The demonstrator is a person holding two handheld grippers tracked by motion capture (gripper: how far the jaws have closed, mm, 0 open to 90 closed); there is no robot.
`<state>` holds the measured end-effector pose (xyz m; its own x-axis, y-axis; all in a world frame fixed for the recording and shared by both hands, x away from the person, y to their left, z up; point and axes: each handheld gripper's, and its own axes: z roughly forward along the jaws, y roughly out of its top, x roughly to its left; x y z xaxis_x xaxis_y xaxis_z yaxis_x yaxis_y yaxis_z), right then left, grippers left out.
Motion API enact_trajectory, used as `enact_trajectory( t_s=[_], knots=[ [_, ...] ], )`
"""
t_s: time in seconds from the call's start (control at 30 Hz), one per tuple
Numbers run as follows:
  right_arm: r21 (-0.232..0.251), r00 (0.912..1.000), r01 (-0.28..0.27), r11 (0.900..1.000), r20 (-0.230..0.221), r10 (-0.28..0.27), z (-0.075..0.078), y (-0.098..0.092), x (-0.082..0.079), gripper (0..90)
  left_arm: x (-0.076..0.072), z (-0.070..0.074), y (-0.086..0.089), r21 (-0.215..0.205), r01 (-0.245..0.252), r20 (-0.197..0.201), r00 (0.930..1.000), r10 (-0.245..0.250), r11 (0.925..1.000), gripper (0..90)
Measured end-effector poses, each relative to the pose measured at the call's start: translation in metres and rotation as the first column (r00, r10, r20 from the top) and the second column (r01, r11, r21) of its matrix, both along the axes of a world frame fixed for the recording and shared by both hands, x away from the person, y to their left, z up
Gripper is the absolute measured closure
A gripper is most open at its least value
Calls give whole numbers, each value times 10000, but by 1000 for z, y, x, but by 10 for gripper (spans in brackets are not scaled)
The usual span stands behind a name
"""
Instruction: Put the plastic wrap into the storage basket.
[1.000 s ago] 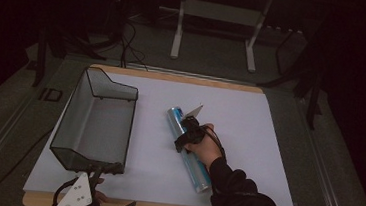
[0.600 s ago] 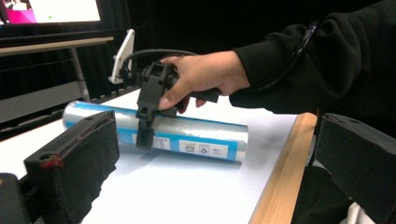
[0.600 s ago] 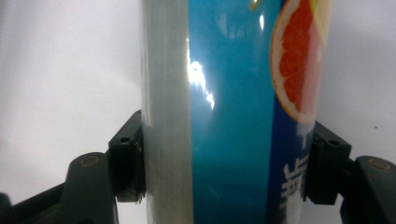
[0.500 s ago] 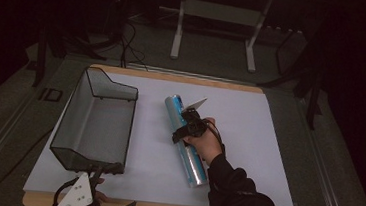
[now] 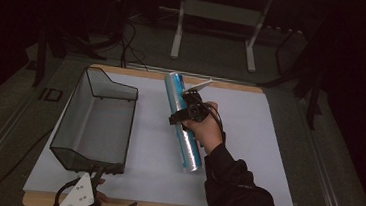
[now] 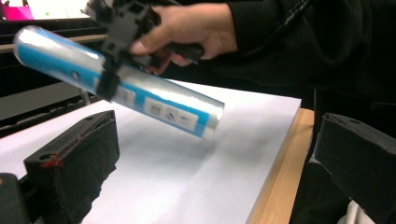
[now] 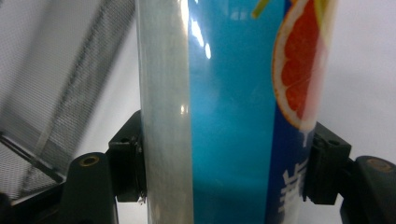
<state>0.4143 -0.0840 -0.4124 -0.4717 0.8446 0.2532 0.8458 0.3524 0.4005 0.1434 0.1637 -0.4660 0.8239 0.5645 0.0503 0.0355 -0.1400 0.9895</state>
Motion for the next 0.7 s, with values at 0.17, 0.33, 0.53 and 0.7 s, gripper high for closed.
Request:
enact_trajectory(
  t_s=[0.17, 0.33, 0.53, 0.7],
  knots=[
    [277, 9990, -13, 9996, 451, 1, 19, 9, 1, 314, 0, 0, 0, 3, -2, -11, 10000, 2, 10000, 6],
    [337, 9969, -111, 9994, 776, 85, 34, 24, 1, 314, 0, 0, 0, 6, -6, -13, 10000, 6, 10000, 7],
    [356, 9938, -275, 9990, 1087, 235, 45, 45, 1, 314, 0, 0, 0, 9, -49, 3, 10000, 49, 10000, 6],
    [583, 9915, -439, 9973, 1249, 364, 51, 64, 1, 314, 0, 0, 1, -27, -62, 16, 10000, 62, 10000, 6]
  ],
)
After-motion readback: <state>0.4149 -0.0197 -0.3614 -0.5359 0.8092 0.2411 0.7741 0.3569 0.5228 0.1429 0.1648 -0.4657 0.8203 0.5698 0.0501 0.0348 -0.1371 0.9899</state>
